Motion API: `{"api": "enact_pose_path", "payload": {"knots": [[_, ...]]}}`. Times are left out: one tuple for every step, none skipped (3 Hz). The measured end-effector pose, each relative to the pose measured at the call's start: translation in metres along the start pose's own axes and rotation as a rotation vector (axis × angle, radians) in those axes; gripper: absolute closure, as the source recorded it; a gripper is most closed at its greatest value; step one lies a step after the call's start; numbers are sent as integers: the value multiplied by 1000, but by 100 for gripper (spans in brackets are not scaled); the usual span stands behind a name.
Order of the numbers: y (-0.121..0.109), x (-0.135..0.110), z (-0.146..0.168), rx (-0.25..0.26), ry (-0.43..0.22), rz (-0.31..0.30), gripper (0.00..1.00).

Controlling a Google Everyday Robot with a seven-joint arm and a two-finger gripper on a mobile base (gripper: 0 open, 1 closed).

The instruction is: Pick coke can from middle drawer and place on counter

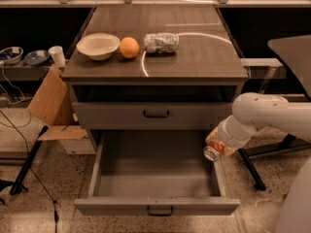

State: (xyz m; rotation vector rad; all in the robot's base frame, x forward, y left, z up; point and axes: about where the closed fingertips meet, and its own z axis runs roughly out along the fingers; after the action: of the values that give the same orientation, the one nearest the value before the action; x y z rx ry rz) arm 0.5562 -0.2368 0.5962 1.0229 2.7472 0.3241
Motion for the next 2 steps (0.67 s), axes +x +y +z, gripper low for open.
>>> {"api": "enact_pose_path", "payload": {"knots": [[-1,-4,-37,10,24,-119,100],[-4,0,-43,26,51,-173,100]]}}
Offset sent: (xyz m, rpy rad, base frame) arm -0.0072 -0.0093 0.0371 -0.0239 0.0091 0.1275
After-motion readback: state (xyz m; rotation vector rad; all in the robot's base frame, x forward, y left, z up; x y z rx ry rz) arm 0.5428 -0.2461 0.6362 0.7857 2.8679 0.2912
